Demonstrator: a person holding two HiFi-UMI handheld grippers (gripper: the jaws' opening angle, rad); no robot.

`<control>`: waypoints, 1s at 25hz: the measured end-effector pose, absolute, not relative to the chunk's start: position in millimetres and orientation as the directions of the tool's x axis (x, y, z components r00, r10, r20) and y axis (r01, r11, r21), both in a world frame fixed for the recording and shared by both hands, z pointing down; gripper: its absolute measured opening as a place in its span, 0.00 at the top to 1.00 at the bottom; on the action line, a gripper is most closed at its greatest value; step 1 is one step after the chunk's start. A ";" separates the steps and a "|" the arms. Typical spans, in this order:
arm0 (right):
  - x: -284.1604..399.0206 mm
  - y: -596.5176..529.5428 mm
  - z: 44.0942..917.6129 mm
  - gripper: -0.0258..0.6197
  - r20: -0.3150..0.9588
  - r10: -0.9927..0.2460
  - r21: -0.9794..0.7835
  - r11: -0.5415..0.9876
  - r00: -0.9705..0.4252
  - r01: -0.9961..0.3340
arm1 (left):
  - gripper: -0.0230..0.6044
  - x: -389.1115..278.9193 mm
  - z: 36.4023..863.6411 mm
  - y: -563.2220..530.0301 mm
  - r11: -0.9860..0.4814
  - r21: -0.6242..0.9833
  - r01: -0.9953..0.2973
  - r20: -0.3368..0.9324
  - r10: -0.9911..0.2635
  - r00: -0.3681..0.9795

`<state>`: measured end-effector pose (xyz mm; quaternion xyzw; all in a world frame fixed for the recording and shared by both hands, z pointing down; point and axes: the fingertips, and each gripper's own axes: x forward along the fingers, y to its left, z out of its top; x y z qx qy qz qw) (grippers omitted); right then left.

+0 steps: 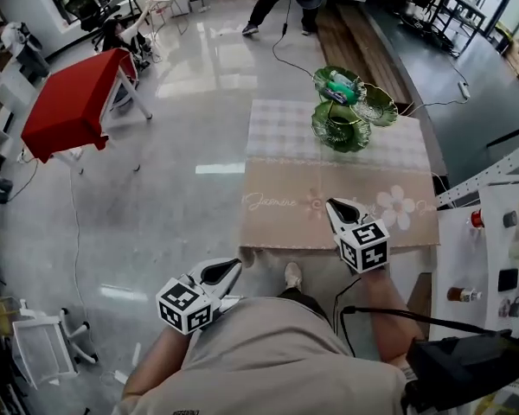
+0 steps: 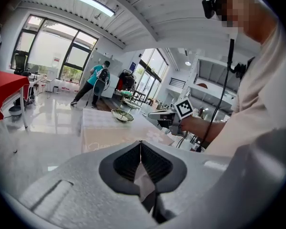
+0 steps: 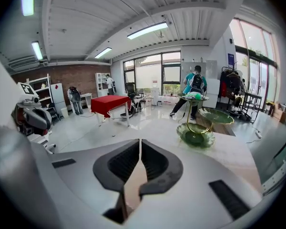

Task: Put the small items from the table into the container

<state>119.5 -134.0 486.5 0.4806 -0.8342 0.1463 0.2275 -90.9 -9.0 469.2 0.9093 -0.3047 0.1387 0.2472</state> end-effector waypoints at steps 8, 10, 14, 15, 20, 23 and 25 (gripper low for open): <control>83.7 -34.5 505.6 0.92 0.525 -0.741 -0.067 0.454 -0.418 -0.889 | 0.95 -98.2 469.0 25.2 -0.762 0.362 -0.537 0.402 -0.392 0.827; 71.5 -14.3 507.7 0.93 0.526 -0.739 -0.072 0.455 -0.421 -0.888 | 0.95 -101.3 470.4 32.9 -0.773 0.360 -0.523 0.407 -0.374 0.833; 47.8 19.1 511.9 0.93 0.524 -0.738 -0.091 0.448 -0.425 -0.889 | 0.95 -105.6 471.1 48.6 -0.792 0.359 -0.493 0.403 -0.345 0.848; 41.8 25.7 512.6 0.93 0.523 -0.737 -0.097 0.447 -0.428 -0.889 | 0.95 -106.7 471.0 52.3 -0.797 0.358 -0.487 0.400 -0.340 0.851; 13.9 52.5 509.0 0.93 0.517 -0.733 -0.064 0.483 -0.443 -0.874 | 0.95 -114.2 470.7 70.0 -0.812 0.355 -0.462 0.391 -0.320 0.863; 2.7 64.0 506.3 0.93 0.515 -0.732 -0.033 0.502 -0.445 -0.864 | 0.95 -121.2 469.8 79.1 -0.819 0.348 -0.456 0.387 -0.318 0.865; -1.7 71.3 505.5 0.93 0.517 -0.733 -0.024 0.505 -0.443 -0.863 | 0.95 -126.1 469.9 84.3 -0.819 0.350 -0.455 0.384 -0.318 0.867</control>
